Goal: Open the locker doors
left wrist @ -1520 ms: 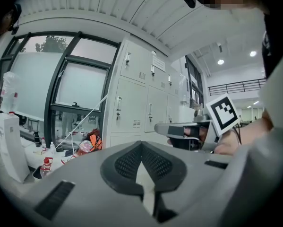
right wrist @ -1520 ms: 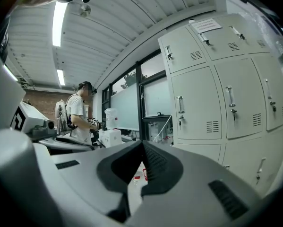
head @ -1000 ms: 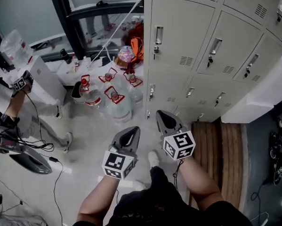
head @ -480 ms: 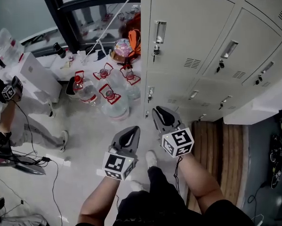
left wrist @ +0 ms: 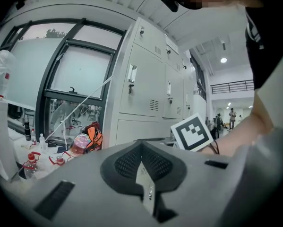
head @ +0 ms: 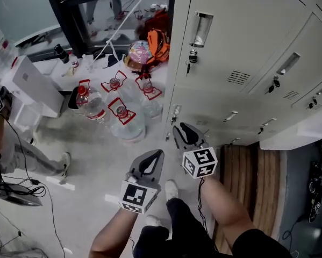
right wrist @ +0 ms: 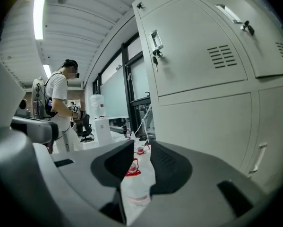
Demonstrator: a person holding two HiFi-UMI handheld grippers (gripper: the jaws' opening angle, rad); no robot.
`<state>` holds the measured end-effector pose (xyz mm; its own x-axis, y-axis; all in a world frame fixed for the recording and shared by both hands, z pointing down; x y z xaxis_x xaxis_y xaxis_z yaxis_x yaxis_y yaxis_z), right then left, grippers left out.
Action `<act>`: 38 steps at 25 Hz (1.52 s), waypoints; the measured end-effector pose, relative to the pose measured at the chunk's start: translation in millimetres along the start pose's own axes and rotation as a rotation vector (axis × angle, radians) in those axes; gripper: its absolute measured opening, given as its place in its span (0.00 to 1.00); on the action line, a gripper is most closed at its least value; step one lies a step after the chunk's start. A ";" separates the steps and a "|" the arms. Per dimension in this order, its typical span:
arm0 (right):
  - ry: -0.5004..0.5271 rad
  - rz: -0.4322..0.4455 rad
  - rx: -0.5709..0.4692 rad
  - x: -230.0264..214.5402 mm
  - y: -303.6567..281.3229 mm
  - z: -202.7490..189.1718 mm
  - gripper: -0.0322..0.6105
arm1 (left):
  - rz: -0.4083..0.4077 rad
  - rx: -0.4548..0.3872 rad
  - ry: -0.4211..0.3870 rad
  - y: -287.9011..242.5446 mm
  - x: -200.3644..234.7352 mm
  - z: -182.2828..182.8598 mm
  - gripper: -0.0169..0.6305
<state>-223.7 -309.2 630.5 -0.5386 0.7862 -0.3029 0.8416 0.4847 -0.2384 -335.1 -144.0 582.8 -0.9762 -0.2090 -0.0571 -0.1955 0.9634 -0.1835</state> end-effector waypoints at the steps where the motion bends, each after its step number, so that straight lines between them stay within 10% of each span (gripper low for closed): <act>1: -0.008 -0.010 0.000 -5.5 -7.9 -7.2 0.22 | -0.001 -0.002 -0.002 -3.6 2.3 -6.8 0.03; 19: 0.002 -0.141 -0.006 -65.7 -111.4 -88.0 0.31 | -0.005 -0.027 0.000 -30.0 31.8 -109.8 0.03; 38: 0.016 -0.151 0.012 -86.5 -150.7 -96.7 0.30 | -0.015 -0.027 0.016 -38.0 21.8 -140.6 0.03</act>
<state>-300.0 -413.1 781.9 -0.6579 0.7111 -0.2480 0.7507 0.5931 -0.2910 -362.1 -161.6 726.5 -0.9745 -0.2211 -0.0390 -0.2125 0.9644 -0.1575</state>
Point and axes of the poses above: the fingertips, and each gripper's own axes: y backward along the fingers, x to its left, z out of its top, the point moved 10 cm from there along y, backward along the fingers, and after that the axes turned 10 degrees about -y, right-handed, at the moved point
